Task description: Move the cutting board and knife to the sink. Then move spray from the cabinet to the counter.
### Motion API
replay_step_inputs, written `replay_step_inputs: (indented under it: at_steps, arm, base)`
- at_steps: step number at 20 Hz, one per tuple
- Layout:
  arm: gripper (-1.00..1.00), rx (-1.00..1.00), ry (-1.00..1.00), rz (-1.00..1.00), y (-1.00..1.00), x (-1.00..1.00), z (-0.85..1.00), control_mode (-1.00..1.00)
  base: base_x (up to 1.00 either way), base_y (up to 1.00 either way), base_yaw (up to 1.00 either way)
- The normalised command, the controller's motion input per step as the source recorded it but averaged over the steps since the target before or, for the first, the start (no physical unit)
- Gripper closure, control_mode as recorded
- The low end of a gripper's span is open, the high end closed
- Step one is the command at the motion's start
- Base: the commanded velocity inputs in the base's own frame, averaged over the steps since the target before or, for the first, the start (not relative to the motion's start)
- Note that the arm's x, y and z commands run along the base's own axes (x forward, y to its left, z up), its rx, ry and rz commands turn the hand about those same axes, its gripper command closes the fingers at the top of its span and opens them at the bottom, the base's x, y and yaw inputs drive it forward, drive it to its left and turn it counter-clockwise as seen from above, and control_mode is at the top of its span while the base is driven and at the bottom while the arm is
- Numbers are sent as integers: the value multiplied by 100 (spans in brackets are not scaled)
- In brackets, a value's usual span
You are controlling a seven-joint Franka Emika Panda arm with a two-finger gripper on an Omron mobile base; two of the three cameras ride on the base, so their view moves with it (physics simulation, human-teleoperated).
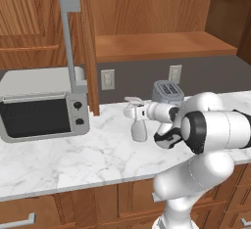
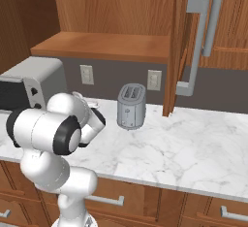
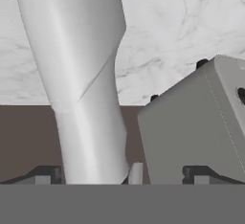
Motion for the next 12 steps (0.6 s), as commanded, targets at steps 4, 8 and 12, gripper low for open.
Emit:
replay_step_inputs:
  at_steps: [4,8,12]
  arm:
    - [-100,5,0,2,-22,-5,-16,-100]
    - [-100,5,0,0,-16,-9,-16,-100]
    - [-100,4,0,0,-14,-9,-16,-100]
  base:
    - [0,0,0]
    - [0,0,0]
    - [0,0,0]
